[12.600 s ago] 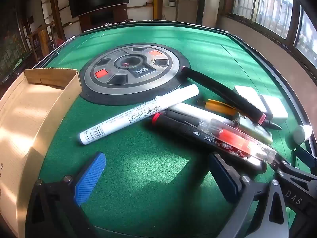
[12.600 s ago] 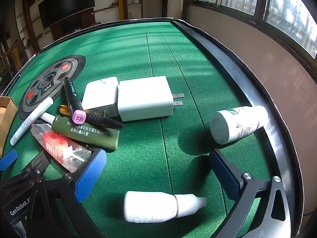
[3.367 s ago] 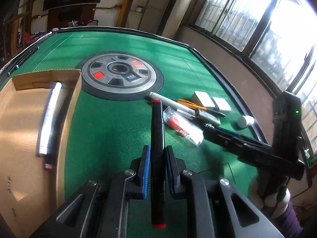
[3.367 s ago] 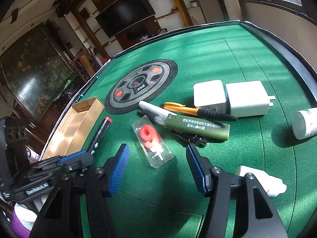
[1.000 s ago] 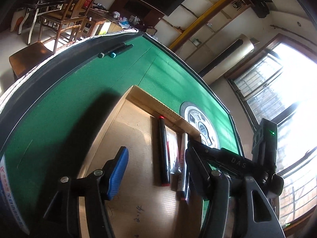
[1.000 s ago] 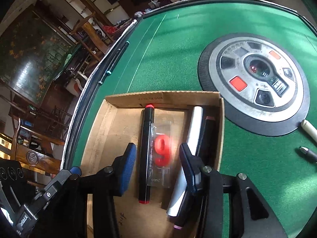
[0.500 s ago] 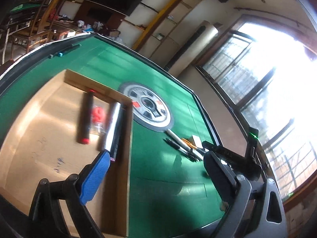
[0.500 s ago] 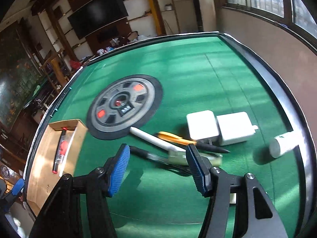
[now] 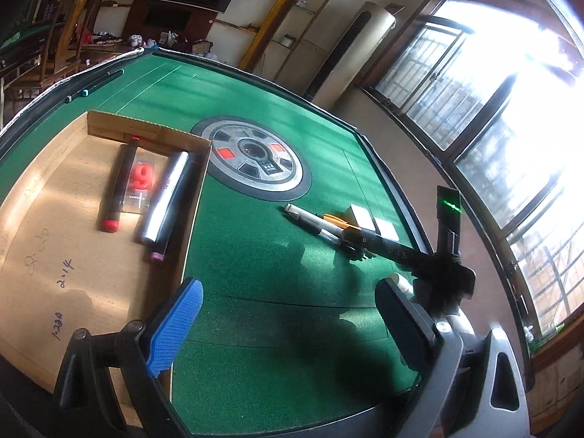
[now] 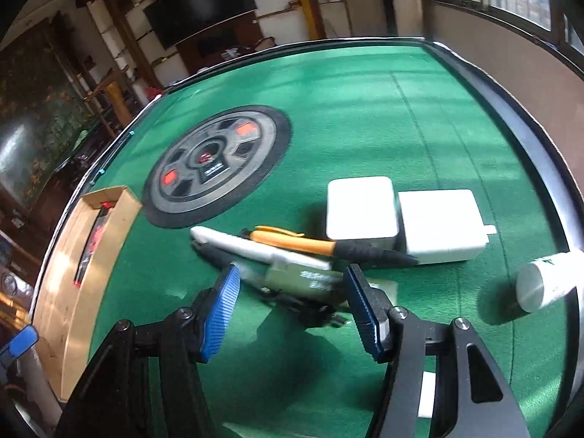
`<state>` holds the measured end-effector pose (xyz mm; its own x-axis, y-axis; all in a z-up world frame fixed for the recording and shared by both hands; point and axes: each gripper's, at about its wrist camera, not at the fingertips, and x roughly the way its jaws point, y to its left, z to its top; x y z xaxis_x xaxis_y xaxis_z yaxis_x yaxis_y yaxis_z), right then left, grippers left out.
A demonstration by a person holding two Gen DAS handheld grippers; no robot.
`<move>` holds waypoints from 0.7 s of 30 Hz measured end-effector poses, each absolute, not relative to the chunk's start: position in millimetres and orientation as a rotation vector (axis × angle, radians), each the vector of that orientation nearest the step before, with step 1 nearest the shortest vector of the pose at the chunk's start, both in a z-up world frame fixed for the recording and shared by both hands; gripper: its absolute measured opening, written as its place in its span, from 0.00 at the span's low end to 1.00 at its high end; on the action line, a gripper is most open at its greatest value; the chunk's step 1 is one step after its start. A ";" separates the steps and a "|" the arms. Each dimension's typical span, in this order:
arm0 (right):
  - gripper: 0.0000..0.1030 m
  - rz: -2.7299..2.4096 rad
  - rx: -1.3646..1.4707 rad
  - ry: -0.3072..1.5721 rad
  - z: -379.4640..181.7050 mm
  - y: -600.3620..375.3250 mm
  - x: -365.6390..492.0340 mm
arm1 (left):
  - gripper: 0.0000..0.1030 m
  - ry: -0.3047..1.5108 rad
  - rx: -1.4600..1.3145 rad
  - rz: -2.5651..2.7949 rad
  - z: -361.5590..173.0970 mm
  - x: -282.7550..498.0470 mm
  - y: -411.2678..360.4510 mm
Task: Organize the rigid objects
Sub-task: 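Grasp the black clear-barrel pen with the left tool while the right tool grasps the green tube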
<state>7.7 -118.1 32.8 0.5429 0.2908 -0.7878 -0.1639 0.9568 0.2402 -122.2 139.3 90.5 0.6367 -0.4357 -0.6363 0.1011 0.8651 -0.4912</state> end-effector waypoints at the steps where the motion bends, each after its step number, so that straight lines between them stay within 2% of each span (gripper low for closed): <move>1: 0.57 0.314 0.136 0.971 33.9 -111.7 4.0 | 0.94 0.832 -0.437 -0.315 89.6 -121.8 137.8; 6: 0.57 0.545 0.145 1.020 36.7 -88.9 -18.7 | 0.94 0.852 -0.419 -0.323 85.5 -120.0 126.4; 10: 0.57 0.338 0.126 0.953 48.7 -117.0 -11.4 | 0.94 0.856 -0.405 -0.336 85.5 -122.0 117.8; 17: 0.57 0.227 0.086 1.001 26.7 -132.8 26.6 | 0.94 0.876 -0.388 -0.350 82.4 -123.6 109.2; 20: 0.49 0.319 0.119 1.066 18.3 -120.9 28.0 | 0.94 0.870 -0.387 -0.346 83.0 -124.4 111.9; 21: 0.49 0.348 0.119 1.072 17.5 -114.3 24.1 | 0.94 0.869 -0.388 -0.341 82.7 -123.9 113.0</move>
<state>24.1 -114.3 17.5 0.4299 0.3351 -0.8384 -0.2211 0.9394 0.2621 -123.9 113.0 82.7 0.6006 -0.4401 -0.6675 0.1309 0.8777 -0.4610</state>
